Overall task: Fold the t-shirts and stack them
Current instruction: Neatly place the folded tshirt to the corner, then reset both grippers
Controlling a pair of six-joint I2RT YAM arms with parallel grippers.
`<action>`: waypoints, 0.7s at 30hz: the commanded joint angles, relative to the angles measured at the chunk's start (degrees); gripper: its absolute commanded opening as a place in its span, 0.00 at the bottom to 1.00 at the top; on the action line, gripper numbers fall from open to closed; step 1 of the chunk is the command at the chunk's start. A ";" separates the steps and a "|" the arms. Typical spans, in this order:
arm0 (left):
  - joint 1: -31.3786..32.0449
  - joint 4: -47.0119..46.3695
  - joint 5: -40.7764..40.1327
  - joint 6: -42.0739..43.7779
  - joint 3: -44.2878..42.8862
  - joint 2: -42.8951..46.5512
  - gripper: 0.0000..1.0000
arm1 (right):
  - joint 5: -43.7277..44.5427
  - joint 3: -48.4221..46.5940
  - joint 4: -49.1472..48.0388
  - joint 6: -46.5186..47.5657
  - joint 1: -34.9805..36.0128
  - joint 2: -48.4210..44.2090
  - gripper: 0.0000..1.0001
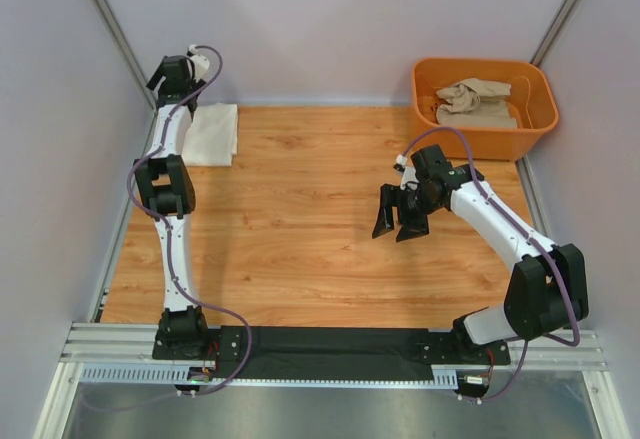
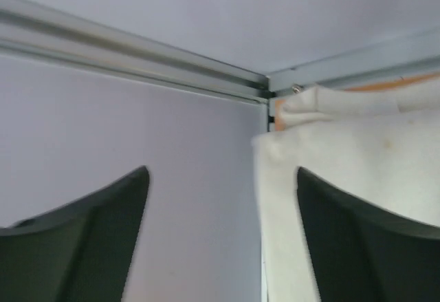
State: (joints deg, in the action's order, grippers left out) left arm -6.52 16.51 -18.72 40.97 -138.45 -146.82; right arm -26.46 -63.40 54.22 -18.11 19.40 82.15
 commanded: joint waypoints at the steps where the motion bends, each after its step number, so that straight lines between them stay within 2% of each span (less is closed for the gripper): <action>1: 0.28 -12.37 -7.45 -0.26 -3.40 1.53 0.99 | 0.62 -1.64 0.36 0.88 -0.33 -0.85 0.71; 5: 1.68 -7.11 -6.41 -7.83 -1.31 8.10 1.00 | -0.96 -1.99 0.54 -0.78 -0.41 -2.25 0.71; 7: 3.26 -5.36 -6.07 -12.19 5.28 12.15 1.00 | -0.79 -1.64 0.54 -2.01 -0.33 -3.39 0.71; 8: 5.19 -0.13 -3.89 -15.54 7.21 16.79 1.00 | -0.61 -1.29 0.37 -2.54 -0.41 -3.83 0.71; 9: 6.34 2.36 -2.21 -18.79 12.54 19.79 1.00 | -0.70 -0.86 -0.07 -3.59 -0.50 -4.53 0.71; 10: 8.26 3.78 -1.33 -25.61 17.12 23.30 1.00 | -1.83 0.63 -1.90 -5.95 -0.50 -6.02 0.71; 11: 9.85 4.05 1.81 -29.51 22.56 31.26 1.00 | -2.45 1.60 -3.05 -7.80 -0.59 -7.17 0.71; 12: 13.95 4.05 4.72 -33.11 34.18 35.77 1.00 | -2.89 2.57 -4.28 -9.56 -0.50 -8.40 0.72; 13: 16.34 3.10 6.66 -39.24 40.39 40.43 1.00 | -3.42 5.36 -7.08 -13.23 -0.50 -9.80 0.71; 14: 18.89 1.52 10.94 -42.08 46.20 49.09 1.00 | -3.60 6.69 -8.59 -14.92 -0.50 -12.77 0.72; 15: 24.40 1.59 13.42 -48.20 55.74 53.09 1.00 | -3.34 8.45 -9.91 -16.50 -0.59 -14.20 0.72; 16: 26.80 1.85 16.41 -50.96 60.01 57.31 1.00 | -3.25 11.94 -12.62 -20.26 -0.59 -16.12 0.72; 17: 29.70 2.55 19.92 -54.12 64.14 65.18 1.00 | -3.42 14.24 -14.21 -22.04 -0.59 -19.19 0.72; 18: 32.08 2.73 21.86 -58.07 72.19 69.35 1.00 | -3.69 16.27 -15.88 -24.06 -0.76 -21.13 0.73; 19: 35.15 1.95 26.23 -64.46 76.45 73.39 1.00 | -4.21 18.29 -19.55 -25.82 -0.77 -22.81 0.73; 20: 36.57 0.29 31.15 -67.14 80.58 81.70 1.00 | -4.39 22.83 -21.15 -29.67 -0.77 -24.39 0.73; 21: 37.54 -0.07 32.68 -69.77 87.93 85.96 1.00 | -4.30 24.88 -22.74 -31.36 -0.85 -28.06 0.73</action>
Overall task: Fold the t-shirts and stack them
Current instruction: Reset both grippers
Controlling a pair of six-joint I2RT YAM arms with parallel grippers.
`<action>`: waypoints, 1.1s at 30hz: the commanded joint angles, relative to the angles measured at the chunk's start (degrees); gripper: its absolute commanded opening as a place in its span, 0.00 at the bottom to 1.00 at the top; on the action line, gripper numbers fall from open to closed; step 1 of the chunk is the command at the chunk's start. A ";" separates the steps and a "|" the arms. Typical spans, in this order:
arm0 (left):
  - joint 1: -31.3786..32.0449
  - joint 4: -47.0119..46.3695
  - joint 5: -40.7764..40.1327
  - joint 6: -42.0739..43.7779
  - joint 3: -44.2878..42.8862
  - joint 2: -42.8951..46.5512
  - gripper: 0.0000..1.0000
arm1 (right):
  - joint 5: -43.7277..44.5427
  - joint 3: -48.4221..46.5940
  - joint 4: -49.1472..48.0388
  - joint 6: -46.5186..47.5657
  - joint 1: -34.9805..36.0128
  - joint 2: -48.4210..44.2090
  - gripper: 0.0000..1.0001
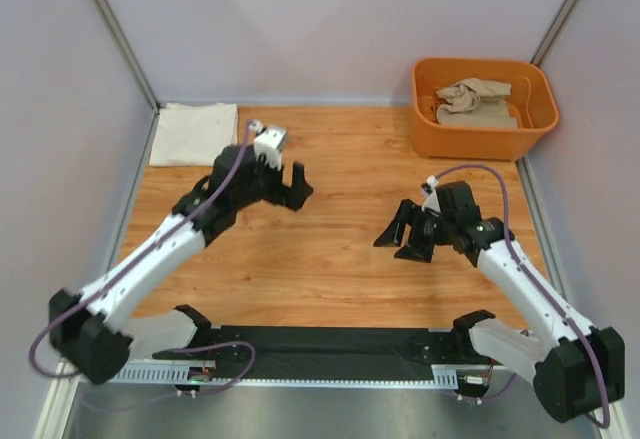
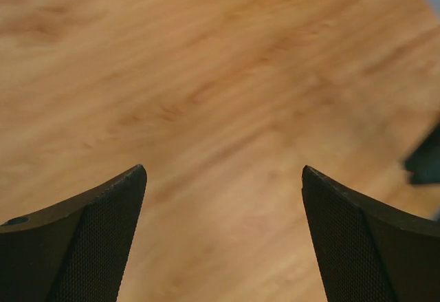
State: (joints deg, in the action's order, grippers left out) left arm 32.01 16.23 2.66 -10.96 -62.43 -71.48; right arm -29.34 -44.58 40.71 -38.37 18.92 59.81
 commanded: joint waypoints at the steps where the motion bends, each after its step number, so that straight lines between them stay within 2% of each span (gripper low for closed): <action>1: -0.38 -0.84 14.02 -22.57 15.73 14.93 1.00 | -1.59 8.43 -12.29 -12.59 -0.46 -7.24 0.73; 2: -0.37 -2.33 18.83 -24.96 22.12 23.06 1.00 | -1.59 10.37 -13.36 -15.65 -0.46 -9.08 0.73; 4: -0.37 -0.85 21.50 -29.35 26.99 31.63 1.00 | -1.77 15.99 -16.60 -18.66 -0.55 -14.00 0.74; 5: -0.37 1.24 23.25 -30.60 30.76 40.28 1.00 | -1.77 17.75 -17.41 -19.72 -0.72 -15.59 0.74; 7: -0.37 5.54 22.75 -35.93 34.55 49.81 1.00 | -1.42 23.03 -18.90 -22.97 -0.55 -21.03 0.75; 8: -0.37 6.35 22.40 -38.06 38.92 60.22 1.00 | -1.51 25.22 -19.78 -24.11 -0.72 -22.97 0.75; 9: -0.37 7.49 21.61 -43.13 41.23 65.63 1.00 | -1.33 28.55 -20.49 -26.73 -0.72 -25.16 0.76; 10: -0.46 10.20 21.08 -45.88 43.34 77.25 1.00 | -0.90 30.58 -21.28 -28.15 -0.72 -29.18 0.76; 11: -0.46 12.14 21.34 -48.34 45.71 79.02 1.00 | -0.89 32.34 -21.98 -30.34 -0.72 -31.66 0.77; 12: -0.37 14.25 22.99 -46.45 45.04 76.95 1.00 | -1.24 36.10 -23.47 -34.01 -0.72 -35.86 0.77; 14: -0.37 11.99 27.03 -46.87 46.08 74.30 1.00 | -1.33 38.94 -24.01 -36.94 -0.72 -40.63 0.81; 16: -0.37 8.23 26.79 -51.42 48.53 79.09 1.00 | -1.33 42.54 -23.57 -39.85 -0.72 -46.85 0.82; 17: -0.37 6.03 26.87 -53.27 51.33 78.35 1.00 | -1.33 43.43 -22.96 -40.20 -0.72 -48.63 0.82; 21: -0.37 -8.73 29.24 -63.71 60.57 78.61 1.00 | -1.42 47.38 -19.45 -41.70 -0.72 -56.46 0.83; 22: -0.37 -17.28 29.60 -65.92 61.89 77.65 1.00 | -1.51 48.09 -19.44 -41.70 -0.72 -57.43 0.84; 23: -0.37 -22.94 29.77 -68.47 68.17 77.64 1.00 | -1.59 49.14 -18.92 -41.79 -0.72 -58.57 0.90; 26: -0.37 -21.86 28.02 -68.93 67.89 78.95 1.00 | -1.50 49.24 -17.33 -38.03 -0.72 -58.58 0.98; 33: -0.37 -16.59 29.25 -67.88 67.80 78.87 1.00 | -3.35 49.24 -13.29 -34.75 -0.72 -59.54 1.00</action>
State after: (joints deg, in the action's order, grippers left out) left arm 31.83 0.23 30.11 -77.49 -2.68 -0.36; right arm -30.65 -5.21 19.07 -75.07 18.20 1.65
